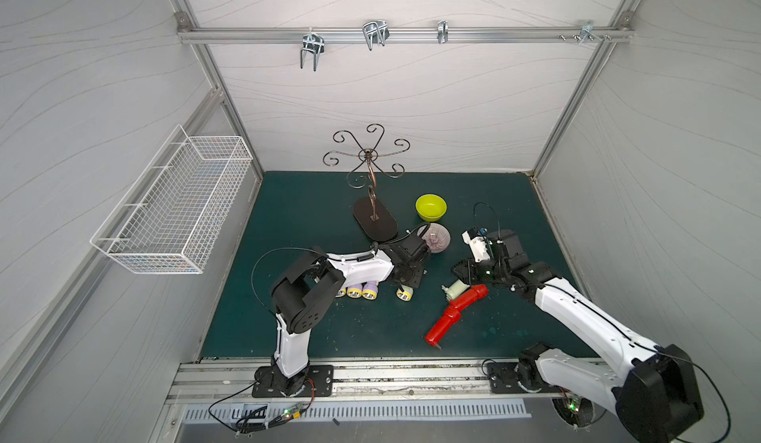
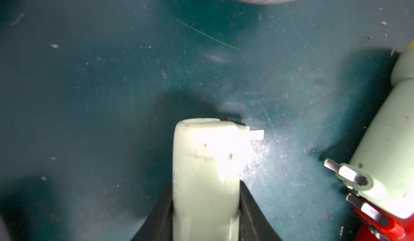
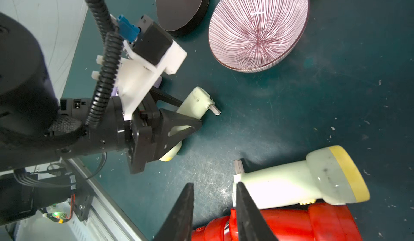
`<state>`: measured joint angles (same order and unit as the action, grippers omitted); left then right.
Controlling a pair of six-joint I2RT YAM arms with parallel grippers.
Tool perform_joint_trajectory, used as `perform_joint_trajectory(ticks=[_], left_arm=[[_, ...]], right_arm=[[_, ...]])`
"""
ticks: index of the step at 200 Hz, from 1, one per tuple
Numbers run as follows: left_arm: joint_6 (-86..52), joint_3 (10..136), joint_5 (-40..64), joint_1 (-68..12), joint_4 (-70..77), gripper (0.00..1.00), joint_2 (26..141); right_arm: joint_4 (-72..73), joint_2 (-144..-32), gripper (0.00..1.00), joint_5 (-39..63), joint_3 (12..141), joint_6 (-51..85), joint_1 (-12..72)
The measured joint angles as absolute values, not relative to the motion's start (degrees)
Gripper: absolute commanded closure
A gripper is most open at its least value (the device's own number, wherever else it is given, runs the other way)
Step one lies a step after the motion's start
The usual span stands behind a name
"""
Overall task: Close the plug at the bottom of the flashlight
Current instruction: Pick up the flashlight from the center of the board, then close the plug of the flashlight.
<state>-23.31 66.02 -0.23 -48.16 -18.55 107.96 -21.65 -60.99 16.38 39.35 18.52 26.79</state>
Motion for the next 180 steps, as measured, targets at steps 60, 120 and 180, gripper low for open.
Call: perform_joint_trajectory(ticks=[60,120,180], left_arm=[[-16.0,57.5,2.8,-48.2,-13.9,1.0,89.2],[-7.8,41.6,11.6,-48.2,5.2,1.0,65.1],[-3.8,34.2,20.3,-48.2,12.5,1.0,56.9]], right_arm=[[-21.6,-60.1,0.5,18.4,39.4,18.5,26.7],[-17.2,-58.1,0.51,24.6,40.8,18.9,26.7],[-6.4,-59.2,0.51,39.1,47.0,21.1,29.3]])
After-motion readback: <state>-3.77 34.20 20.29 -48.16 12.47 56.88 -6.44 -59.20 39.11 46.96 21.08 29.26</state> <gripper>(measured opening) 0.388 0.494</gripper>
